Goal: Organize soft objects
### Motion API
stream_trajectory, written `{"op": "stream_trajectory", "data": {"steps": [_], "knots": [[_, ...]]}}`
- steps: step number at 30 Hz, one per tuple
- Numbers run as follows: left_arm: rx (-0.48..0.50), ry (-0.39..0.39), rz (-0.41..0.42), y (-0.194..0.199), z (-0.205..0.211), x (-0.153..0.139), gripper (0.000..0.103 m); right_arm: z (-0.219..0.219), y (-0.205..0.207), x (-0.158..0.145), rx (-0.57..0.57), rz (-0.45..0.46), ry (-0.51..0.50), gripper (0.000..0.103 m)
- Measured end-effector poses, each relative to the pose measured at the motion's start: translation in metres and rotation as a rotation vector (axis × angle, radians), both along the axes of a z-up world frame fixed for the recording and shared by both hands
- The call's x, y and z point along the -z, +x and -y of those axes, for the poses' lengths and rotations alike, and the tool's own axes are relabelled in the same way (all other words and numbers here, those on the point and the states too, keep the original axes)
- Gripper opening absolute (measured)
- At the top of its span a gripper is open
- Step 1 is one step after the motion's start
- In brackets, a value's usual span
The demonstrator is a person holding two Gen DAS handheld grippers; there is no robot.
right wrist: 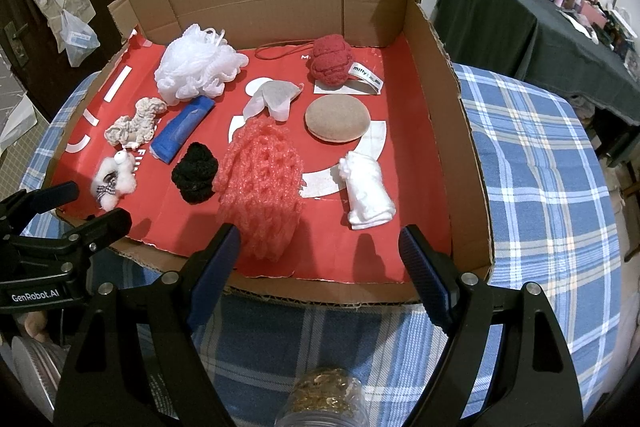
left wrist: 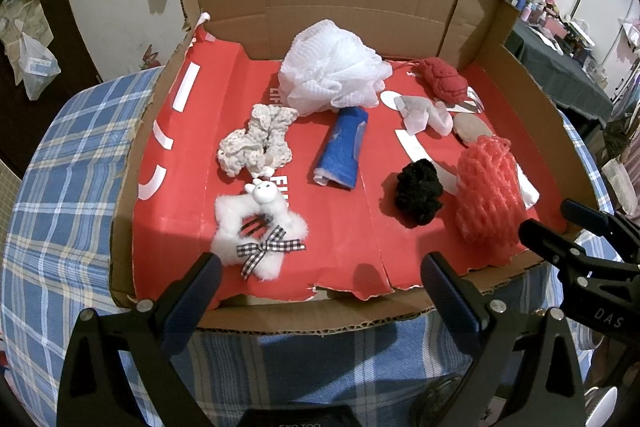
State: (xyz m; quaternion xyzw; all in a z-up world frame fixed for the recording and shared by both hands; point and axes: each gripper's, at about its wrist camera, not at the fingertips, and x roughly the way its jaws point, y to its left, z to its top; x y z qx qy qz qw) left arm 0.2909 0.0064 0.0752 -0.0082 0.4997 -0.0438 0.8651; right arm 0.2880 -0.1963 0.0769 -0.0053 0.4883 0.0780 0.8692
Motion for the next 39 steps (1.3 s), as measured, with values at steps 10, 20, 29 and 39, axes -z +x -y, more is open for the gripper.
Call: {"op": "stream_trajectory", "data": {"steps": [10, 20, 29, 39], "knots": [[-0.003, 0.004, 0.001, 0.000, 0.000, 0.000, 0.101, 0.000, 0.000, 0.000, 0.001, 0.001, 0.000, 0.081], [-0.015, 0.003, 0.133, -0.029, -0.009, -0.030, 0.101, 0.007, -0.013, -0.020, 0.001, 0.066, 0.002, 0.081], [-0.083, 0.001, 0.366, -0.126, -0.034, -0.080, 0.103, 0.030, -0.106, -0.076, 0.018, 0.273, 0.013, 0.097], [-0.026, -0.031, 0.388, -0.213, -0.012, -0.044, 0.103, 0.016, -0.202, -0.045, -0.007, 0.330, 0.034, 0.100]]}}
